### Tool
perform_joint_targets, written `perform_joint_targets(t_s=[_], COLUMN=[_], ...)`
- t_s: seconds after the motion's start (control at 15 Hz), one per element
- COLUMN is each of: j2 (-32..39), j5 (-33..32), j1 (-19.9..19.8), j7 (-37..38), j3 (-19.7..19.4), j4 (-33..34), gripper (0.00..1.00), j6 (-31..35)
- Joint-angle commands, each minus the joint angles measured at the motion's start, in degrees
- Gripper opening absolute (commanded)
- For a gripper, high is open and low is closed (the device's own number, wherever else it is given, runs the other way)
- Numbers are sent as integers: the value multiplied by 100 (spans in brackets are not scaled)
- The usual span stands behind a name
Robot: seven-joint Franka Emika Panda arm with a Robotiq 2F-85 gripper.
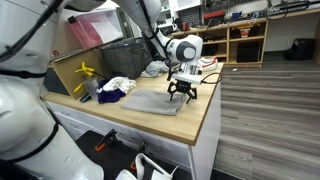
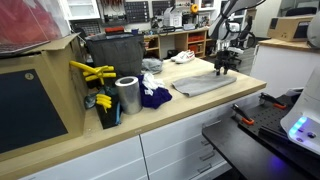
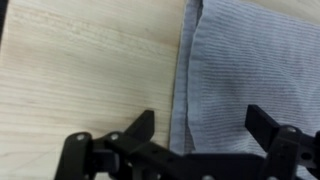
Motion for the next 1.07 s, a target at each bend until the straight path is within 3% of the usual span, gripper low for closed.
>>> perform_joint_targets(t_s=[0.0, 0.8, 0.87, 1.0], j2=[-390, -251, -263, -301], j5=[-244, -281, -268, -234], j1=[130, 226, 228, 221], j7=[157, 169, 180, 154], j3=[-160, -14, -11, 17], j4=[-482, -785, -795, -829], gripper=[100, 100, 75, 68], j6=[424, 663, 665, 658])
